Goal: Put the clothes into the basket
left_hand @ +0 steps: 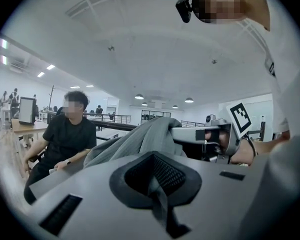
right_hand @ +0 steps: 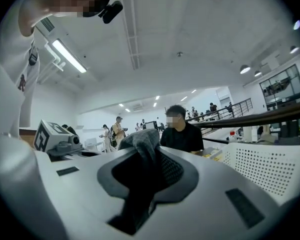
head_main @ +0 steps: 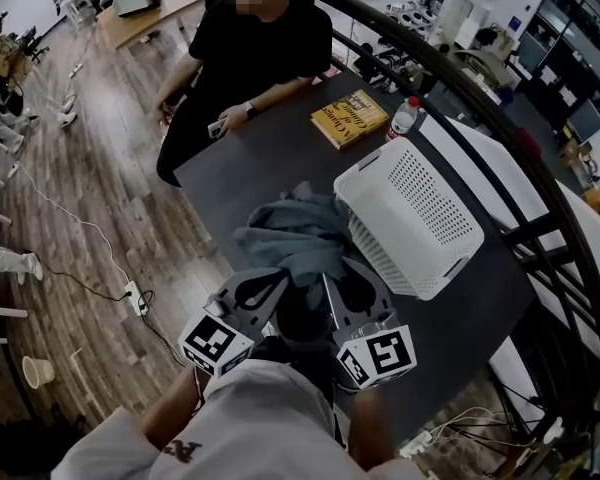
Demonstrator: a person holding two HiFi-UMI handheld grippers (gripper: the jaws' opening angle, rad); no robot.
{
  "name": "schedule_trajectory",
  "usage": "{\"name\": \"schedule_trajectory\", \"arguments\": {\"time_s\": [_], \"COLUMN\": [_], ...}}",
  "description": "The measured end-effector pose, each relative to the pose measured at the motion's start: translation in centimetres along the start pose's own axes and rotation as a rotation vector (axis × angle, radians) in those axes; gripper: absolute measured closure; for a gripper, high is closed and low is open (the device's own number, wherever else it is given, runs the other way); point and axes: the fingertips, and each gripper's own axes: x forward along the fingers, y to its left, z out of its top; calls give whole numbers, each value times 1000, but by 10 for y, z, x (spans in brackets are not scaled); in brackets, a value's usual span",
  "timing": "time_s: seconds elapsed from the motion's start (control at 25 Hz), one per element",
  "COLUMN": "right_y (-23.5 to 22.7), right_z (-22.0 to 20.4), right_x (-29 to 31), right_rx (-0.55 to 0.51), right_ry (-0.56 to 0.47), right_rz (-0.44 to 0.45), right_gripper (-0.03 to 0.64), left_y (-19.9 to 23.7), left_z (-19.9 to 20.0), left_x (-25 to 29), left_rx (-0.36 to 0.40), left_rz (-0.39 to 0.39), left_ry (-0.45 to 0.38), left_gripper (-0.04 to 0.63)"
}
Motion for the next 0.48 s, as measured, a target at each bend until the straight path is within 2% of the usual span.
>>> {"name": "schedule_trajectory", "arguments": {"time_s": [0.12,0.28,0.48], "right_y": [-5,-6,0], "right_z": [19,47,83], "right_x": [4,1,-19], "right_rx": [-4,-23,-52], "right_ry": [-38,-89,-154], "right_rz": [11,17,-10], "right_gripper": [538,539,540], "left_y": [3,-4,-26], "left_z": [22,43,71], "left_x": [4,7,7], "left_rx": [21,25,42], "left_rz": [3,-7,-59], "left_ry": [-44,-61,-111], "left_gripper": [603,603,603]}}
